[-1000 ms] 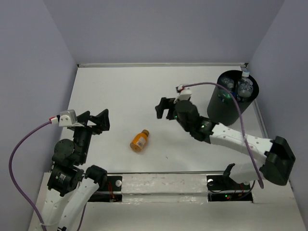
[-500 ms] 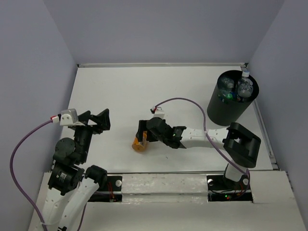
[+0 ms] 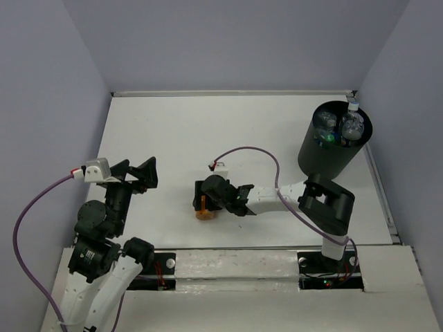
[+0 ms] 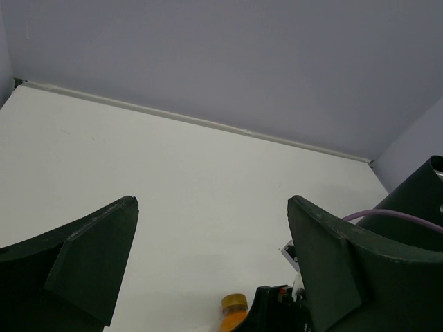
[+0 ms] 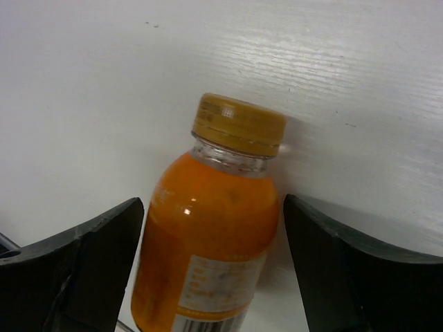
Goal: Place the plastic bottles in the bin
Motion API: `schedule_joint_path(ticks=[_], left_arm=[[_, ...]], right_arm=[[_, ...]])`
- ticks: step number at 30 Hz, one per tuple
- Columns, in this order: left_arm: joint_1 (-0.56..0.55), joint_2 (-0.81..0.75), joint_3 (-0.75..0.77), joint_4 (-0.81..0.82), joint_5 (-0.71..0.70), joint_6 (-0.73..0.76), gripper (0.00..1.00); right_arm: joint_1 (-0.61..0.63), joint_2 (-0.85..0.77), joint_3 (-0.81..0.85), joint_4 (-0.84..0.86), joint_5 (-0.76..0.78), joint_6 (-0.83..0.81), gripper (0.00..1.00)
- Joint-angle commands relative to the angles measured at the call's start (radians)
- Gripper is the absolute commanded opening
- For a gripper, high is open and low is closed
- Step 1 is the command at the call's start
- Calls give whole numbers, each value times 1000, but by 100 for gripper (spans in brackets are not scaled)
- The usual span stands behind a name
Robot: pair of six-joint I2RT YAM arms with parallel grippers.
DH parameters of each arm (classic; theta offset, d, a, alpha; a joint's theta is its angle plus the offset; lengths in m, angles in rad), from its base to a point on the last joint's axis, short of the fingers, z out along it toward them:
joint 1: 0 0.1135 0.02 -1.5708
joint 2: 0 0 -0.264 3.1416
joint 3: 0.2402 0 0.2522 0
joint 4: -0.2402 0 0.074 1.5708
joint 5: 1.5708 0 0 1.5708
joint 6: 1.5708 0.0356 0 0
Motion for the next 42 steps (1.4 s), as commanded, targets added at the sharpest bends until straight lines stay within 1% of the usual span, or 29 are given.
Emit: schedule_joint_path(ticks=[1, 2, 4, 5, 6, 7, 8, 9, 10, 11, 12, 13, 14, 15, 16, 17, 18, 19, 20, 21, 25, 27, 31, 35, 37, 38, 42], left_arm=[[9, -7, -3, 49, 8, 16, 99], [9, -8, -3, 49, 8, 18, 99], [9, -10, -1, 49, 8, 16, 99], [9, -11, -3, 49, 8, 16, 99], [9, -10, -3, 51, 8, 18, 99], [9, -8, -1, 49, 8, 16, 99], [9, -8, -3, 49, 9, 18, 99], [10, -8, -3, 49, 9, 18, 99], [10, -8, -1, 51, 9, 16, 99], [9, -8, -3, 51, 11, 16, 99], [9, -8, -3, 49, 11, 18, 99], [10, -8, -3, 49, 12, 18, 99], [9, -11, -3, 51, 12, 16, 99], [9, -22, -3, 49, 14, 19, 99], [9, -22, -1, 49, 14, 19, 99], [10, -29, -3, 51, 14, 18, 99], [10, -33, -4, 52, 17, 18, 99], [9, -36, -4, 52, 20, 19, 99], [9, -39, -4, 55, 20, 18, 99], [10, -40, -3, 55, 21, 19, 99], [9, -42, -6, 62, 40, 19, 99], [7, -42, -4, 62, 43, 19, 99], [6, -51, -4, 57, 37, 19, 99], [6, -49, -6, 57, 34, 18, 99], [6, -46, -4, 57, 34, 18, 99], [6, -43, -6, 57, 37, 18, 99], [1, -37, -6, 60, 38, 18, 99]], right_arm=[[5, 13, 21, -38, 53, 9, 78], [5, 5, 17, -43, 58, 9, 74], [5, -10, 6, -53, 73, 0, 58], [5, -21, 3, -58, 81, -9, 54], [5, -56, 1, -66, 113, -32, 52], [5, -82, 1, -79, 135, -48, 44], [5, -111, 1, -83, 156, -67, 42], [-8, -143, 3, -84, 190, -121, 41], [-18, -209, 10, -92, 205, -150, 41], [-49, -245, 15, -96, 219, -184, 41], [-69, -280, 21, -104, 265, -251, 40], [-90, -317, 27, -116, 297, -284, 40], [-116, -393, 35, -135, 332, -323, 40], [-264, -515, 62, -144, 447, -483, 40], [-265, -556, 63, -144, 448, -485, 40], [-314, -590, 84, -142, 467, -520, 40], [-425, -617, 99, -141, 478, -593, 40], [-481, -662, 115, -142, 472, -627, 40], [-527, -662, 127, -141, 483, -653, 40], [-629, -684, 157, -136, 495, -720, 40], [-777, -644, 248, -158, 465, -861, 40], [-801, -595, 279, -165, 458, -945, 40], [-847, -532, 294, -178, 429, -979, 41], [-870, -501, 264, -179, 455, -976, 41], [-882, -509, 239, -179, 469, -953, 41], [-909, -513, 233, -181, 474, -935, 41], [-933, -536, 201, -195, 503, -902, 41]])
